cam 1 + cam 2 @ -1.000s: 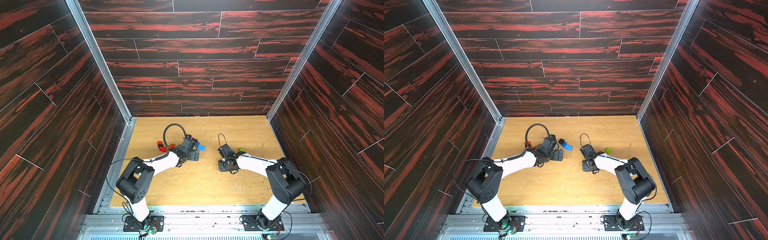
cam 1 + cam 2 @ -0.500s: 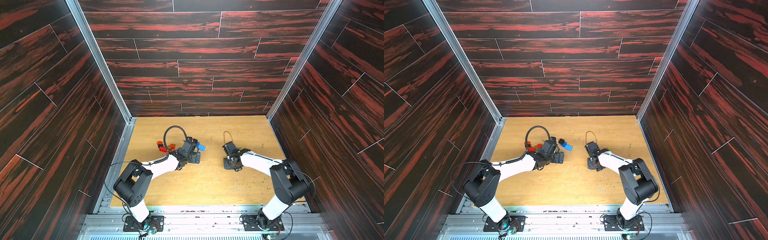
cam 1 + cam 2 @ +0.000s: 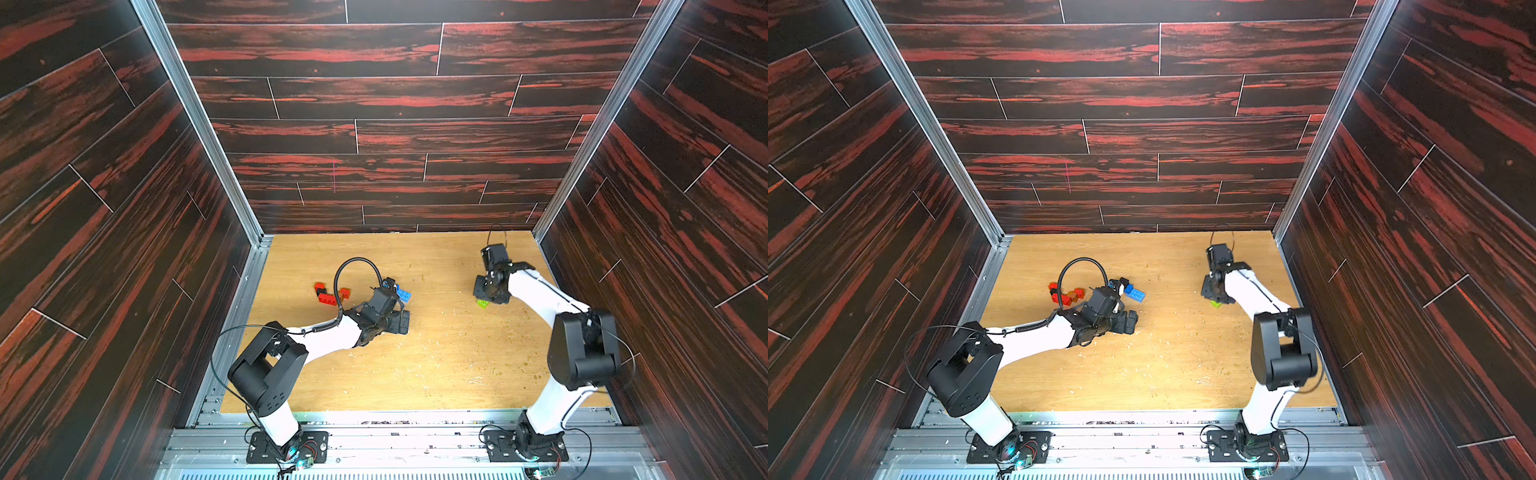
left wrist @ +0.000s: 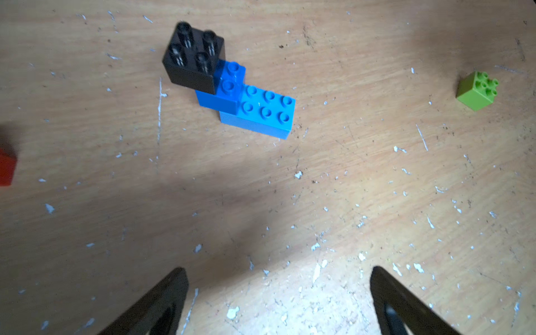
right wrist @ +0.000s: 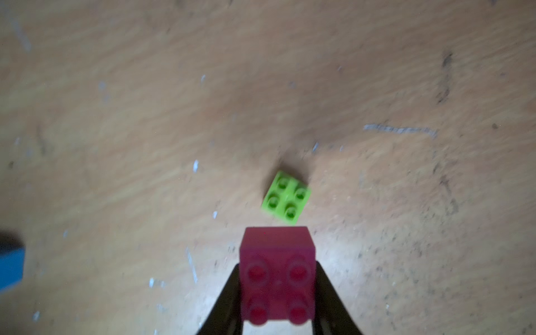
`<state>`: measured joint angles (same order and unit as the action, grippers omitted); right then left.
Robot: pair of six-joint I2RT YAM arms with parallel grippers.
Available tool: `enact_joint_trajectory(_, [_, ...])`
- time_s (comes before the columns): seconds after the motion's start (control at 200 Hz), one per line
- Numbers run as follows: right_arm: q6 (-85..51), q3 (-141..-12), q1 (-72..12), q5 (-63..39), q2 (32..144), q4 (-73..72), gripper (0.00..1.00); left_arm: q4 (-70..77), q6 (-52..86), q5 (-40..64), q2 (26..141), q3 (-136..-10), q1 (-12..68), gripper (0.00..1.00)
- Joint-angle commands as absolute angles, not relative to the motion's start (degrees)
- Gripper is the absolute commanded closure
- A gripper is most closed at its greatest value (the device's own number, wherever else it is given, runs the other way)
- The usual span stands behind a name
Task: Assemble the letter v with lego
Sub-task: Pick up the lego brick from the center of the board, then move the lego brick at the center of the board.
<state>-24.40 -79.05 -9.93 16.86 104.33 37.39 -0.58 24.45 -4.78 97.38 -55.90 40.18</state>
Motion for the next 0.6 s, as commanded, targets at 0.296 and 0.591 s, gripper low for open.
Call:
enact_joint_trajectory(0.296, [-21.96, -91.79, -2.4, 15.47, 118.86, 43.01, 0.78, -0.18, 25.16, -4.75, 94.22, -53.61, 40.69, 0.0])
enact_joint_trajectory(0.591, [-21.01, -93.07, -2.1, 14.53, 123.57, 42.6, 0.79, -0.18, 25.53, -5.8, 93.31, -52.92, 40.78, 0.0])
